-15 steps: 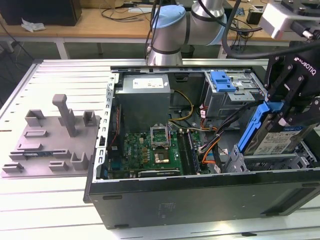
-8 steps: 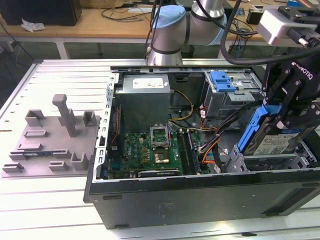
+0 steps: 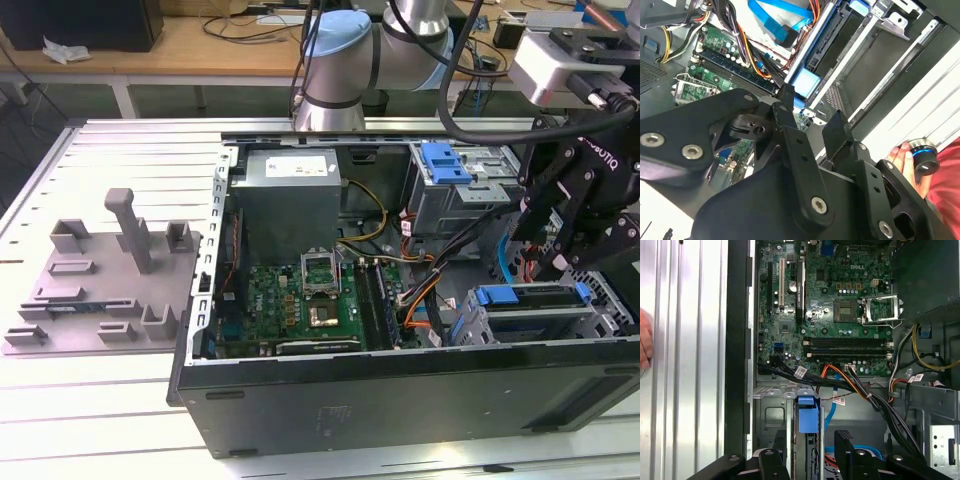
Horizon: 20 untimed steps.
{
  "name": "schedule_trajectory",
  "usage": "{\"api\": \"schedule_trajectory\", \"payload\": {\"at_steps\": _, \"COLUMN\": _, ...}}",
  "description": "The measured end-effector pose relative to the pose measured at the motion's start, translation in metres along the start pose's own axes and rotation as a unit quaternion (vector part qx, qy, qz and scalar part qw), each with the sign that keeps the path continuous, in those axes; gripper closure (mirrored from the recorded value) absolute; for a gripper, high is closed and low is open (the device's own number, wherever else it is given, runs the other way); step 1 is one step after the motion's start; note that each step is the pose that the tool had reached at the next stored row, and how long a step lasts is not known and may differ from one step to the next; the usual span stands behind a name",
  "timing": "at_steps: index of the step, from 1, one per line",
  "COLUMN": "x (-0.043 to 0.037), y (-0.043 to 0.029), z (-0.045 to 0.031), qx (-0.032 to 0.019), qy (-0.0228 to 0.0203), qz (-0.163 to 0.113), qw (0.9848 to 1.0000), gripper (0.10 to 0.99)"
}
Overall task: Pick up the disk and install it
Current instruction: 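Insert the disk into the insertion slot, then insert the first disk wire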
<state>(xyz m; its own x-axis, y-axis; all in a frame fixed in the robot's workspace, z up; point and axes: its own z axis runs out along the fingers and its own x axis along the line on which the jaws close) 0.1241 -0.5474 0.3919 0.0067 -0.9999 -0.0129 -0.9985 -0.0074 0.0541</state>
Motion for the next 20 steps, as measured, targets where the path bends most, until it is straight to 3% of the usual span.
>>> {"api": "schedule_trajectory", "payload": {"at_steps": 15, "x": -0.0001, "y": 0.0, "z": 0.0001, "qx": -0.0002, "qy": 0.0001, "qz": 0.0, "qw": 1.0, "gripper": 0.58}}
{"api": "schedule_trajectory", "payload": {"at_steps": 18, "x": -0.0073, "y": -0.0001, "z": 0.0, "qx": -0.0002, "qy": 0.0048, "qz": 0.0, "qw": 1.0, "gripper": 0.58}}
{"api": "schedule_trajectory", "payload": {"at_steps": 20, "x": -0.0199, "y": -0.0012, "z": 0.0001, "qx": -0.0002, "qy": 0.0124, "qz": 0.001, "qw": 0.9999, "gripper": 0.58}}
